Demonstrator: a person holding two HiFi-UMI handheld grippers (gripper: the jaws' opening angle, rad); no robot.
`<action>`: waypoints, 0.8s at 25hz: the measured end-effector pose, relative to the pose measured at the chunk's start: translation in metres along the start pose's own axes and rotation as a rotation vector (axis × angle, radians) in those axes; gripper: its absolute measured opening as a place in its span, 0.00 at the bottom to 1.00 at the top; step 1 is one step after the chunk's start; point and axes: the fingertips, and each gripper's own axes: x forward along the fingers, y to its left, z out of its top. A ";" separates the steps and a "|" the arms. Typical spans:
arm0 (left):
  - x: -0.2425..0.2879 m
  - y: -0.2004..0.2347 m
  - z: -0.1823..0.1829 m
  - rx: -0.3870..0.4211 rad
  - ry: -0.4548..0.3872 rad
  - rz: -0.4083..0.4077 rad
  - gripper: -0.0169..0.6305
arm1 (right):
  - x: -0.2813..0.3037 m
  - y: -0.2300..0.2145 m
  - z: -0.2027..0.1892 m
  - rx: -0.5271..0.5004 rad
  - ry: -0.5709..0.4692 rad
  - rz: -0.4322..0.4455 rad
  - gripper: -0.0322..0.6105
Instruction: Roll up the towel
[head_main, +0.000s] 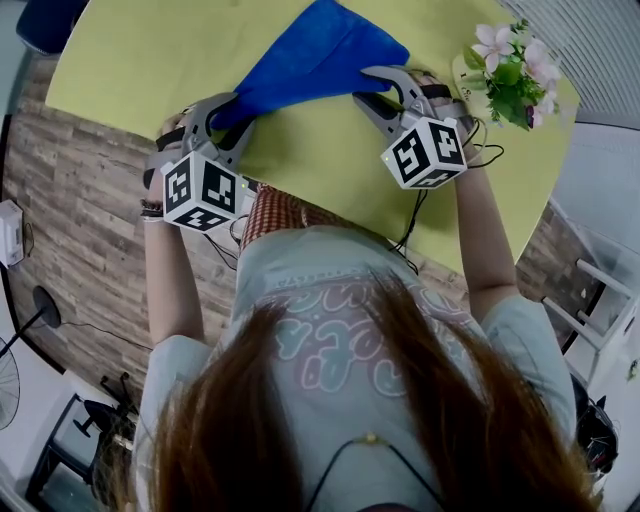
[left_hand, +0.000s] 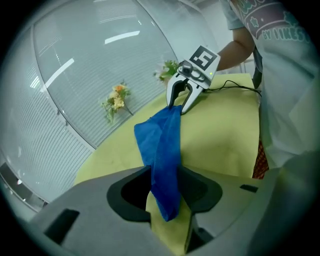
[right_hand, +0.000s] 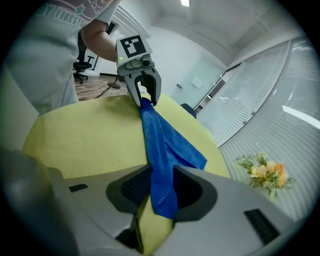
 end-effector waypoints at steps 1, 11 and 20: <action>0.001 0.000 0.000 0.005 0.002 -0.002 0.24 | 0.000 0.001 0.000 0.002 -0.006 -0.001 0.25; -0.003 0.001 -0.006 -0.014 0.013 0.001 0.09 | -0.002 0.011 0.001 0.043 -0.031 0.021 0.08; -0.025 -0.027 -0.007 -0.127 -0.016 -0.100 0.07 | -0.025 0.038 0.007 0.098 -0.071 0.104 0.08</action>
